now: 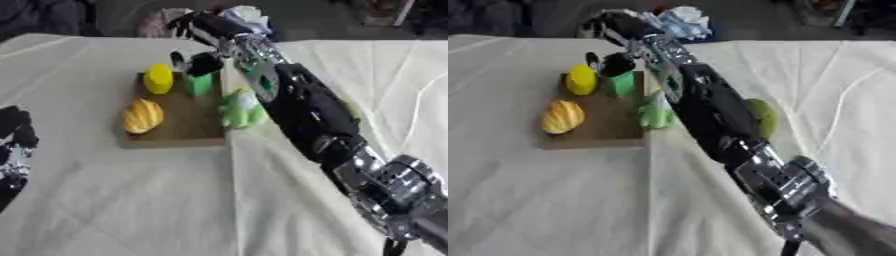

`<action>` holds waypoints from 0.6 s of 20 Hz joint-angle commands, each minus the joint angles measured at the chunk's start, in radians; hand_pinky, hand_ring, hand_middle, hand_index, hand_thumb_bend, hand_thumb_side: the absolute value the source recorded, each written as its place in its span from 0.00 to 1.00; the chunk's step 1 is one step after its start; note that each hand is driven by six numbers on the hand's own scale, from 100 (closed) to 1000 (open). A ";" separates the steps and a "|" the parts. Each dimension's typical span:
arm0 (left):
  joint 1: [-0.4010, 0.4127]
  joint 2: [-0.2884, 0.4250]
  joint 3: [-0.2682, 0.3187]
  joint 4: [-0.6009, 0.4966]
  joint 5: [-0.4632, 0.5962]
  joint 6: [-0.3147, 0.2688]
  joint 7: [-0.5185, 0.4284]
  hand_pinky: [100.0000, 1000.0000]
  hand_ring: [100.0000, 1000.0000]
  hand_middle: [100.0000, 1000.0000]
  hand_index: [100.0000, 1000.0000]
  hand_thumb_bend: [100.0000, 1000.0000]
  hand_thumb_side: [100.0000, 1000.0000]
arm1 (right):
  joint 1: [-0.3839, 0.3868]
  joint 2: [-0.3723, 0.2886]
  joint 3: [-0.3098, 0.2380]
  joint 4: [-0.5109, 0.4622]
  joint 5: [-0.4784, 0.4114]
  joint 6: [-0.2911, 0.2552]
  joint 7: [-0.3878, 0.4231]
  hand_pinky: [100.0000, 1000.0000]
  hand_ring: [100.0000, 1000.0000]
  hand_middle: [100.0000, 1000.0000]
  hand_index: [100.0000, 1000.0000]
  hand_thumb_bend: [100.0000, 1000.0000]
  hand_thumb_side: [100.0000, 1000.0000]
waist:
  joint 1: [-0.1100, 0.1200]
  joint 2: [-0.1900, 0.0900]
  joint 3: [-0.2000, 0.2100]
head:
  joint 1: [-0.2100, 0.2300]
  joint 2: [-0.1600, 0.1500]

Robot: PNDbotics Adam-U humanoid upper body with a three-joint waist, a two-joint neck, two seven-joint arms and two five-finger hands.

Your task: Pick up objects on the table and place them in the box.

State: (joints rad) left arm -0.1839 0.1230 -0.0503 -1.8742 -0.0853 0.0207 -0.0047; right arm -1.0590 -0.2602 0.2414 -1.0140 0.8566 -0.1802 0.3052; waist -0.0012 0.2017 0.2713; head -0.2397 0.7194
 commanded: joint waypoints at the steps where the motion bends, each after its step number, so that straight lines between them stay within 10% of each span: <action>1: 0.001 0.019 0.018 -0.015 -0.007 -0.001 0.015 0.69 0.80 0.69 0.78 0.16 0.33 | 0.010 -0.091 0.033 -0.123 -0.078 -0.019 0.103 0.78 0.79 0.77 0.94 0.00 0.35 | 0.005 -0.027 -0.011 | 0.022 -0.002; 12: 0.019 0.027 0.026 -0.008 -0.013 0.002 0.028 0.69 0.80 0.69 0.78 0.16 0.33 | 0.162 -0.208 0.108 -0.320 -0.160 -0.094 0.493 0.85 0.86 0.87 0.99 0.14 0.51 | 0.002 -0.044 -0.055 | 0.055 0.010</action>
State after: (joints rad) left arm -0.1591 0.1326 -0.0323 -1.8725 -0.0975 0.0242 0.0196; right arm -0.8815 -0.4408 0.3481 -1.3049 0.6982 -0.2666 0.7615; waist -0.0015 0.1881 0.2169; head -0.1876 0.7289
